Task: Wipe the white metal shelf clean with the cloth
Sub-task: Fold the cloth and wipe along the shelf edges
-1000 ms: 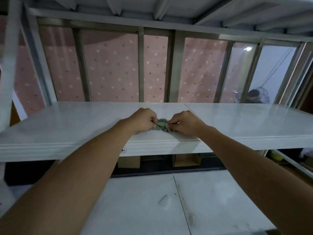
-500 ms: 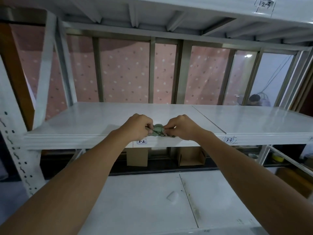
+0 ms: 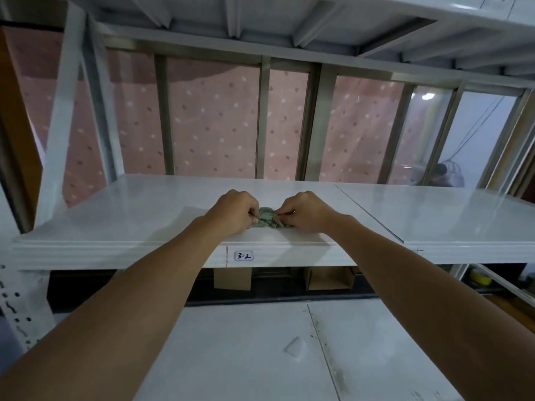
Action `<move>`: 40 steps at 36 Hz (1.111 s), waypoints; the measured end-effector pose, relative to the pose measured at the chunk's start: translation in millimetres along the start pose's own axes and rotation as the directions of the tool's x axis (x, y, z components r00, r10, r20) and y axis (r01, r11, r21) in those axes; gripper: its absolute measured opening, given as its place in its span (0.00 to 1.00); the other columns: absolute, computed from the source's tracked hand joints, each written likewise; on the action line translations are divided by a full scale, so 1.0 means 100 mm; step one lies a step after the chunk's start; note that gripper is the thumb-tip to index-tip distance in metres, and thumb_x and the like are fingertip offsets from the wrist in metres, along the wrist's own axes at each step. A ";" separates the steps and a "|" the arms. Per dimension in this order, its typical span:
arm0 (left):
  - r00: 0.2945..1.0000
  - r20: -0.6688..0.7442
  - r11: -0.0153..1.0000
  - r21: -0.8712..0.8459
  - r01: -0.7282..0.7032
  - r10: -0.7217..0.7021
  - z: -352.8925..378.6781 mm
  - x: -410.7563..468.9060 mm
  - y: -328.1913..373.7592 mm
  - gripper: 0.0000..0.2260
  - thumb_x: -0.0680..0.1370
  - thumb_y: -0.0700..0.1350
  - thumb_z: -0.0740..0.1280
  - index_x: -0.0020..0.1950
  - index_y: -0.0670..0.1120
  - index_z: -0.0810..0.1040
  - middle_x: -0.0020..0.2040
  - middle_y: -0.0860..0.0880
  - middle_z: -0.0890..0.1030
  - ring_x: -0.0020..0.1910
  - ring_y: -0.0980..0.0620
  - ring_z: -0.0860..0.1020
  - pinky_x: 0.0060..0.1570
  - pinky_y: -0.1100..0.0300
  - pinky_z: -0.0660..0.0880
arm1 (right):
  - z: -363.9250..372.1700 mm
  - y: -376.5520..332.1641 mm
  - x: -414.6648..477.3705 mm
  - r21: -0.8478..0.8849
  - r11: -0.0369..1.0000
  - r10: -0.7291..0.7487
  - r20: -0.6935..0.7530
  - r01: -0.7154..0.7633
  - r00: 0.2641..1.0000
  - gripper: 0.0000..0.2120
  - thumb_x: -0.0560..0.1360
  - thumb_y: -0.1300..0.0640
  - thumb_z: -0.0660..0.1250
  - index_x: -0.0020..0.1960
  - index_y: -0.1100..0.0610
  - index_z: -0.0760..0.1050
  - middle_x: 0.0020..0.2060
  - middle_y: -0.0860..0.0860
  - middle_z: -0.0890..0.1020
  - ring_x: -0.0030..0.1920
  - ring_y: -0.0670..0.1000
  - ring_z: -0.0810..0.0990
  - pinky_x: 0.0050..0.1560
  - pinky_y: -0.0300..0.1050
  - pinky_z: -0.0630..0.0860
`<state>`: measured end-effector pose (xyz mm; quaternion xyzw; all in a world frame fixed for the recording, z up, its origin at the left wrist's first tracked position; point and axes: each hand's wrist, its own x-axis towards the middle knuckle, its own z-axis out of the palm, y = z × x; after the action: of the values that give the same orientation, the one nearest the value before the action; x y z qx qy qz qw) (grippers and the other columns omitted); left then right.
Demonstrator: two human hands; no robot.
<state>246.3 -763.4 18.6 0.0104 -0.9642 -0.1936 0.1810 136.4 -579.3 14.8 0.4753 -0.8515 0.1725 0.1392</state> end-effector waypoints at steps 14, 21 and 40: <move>1.000 0.000 1.000 0.016 0.023 -0.023 0.19 1.11 -0.46 0.06 0.75 0.40 0.75 0.52 0.43 0.86 0.53 0.44 0.85 0.53 0.44 0.81 0.50 0.62 0.70 | 0.24 0.69 0.95 0.021 0.995 0.095 0.028 -0.096 0.995 0.09 0.74 0.57 0.71 0.53 0.52 0.85 0.47 0.49 0.87 0.48 0.48 0.83 0.56 0.35 0.73; 0.997 -0.005 0.997 0.027 0.078 -0.078 0.25 1.68 -0.77 0.07 0.76 0.40 0.75 0.53 0.43 0.86 0.55 0.43 0.85 0.53 0.43 0.81 0.51 0.62 0.72 | 0.44 1.00 1.55 0.015 0.991 0.133 0.066 -0.134 0.989 0.09 0.74 0.55 0.70 0.52 0.49 0.85 0.46 0.48 0.87 0.49 0.51 0.83 0.58 0.43 0.75; 0.984 -0.033 0.984 0.037 0.174 -0.173 0.09 2.28 -1.61 0.06 0.76 0.38 0.73 0.52 0.42 0.86 0.58 0.40 0.83 0.56 0.41 0.80 0.52 0.62 0.72 | 0.88 0.96 2.54 0.089 0.987 0.136 0.012 -0.136 0.991 0.09 0.73 0.54 0.71 0.53 0.50 0.85 0.49 0.50 0.86 0.56 0.51 0.81 0.55 0.34 0.73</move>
<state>22.3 -929.6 28.4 0.1006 -0.9604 -0.1894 0.1777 -81.5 -763.6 21.9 0.4223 -0.8738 0.2180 0.1029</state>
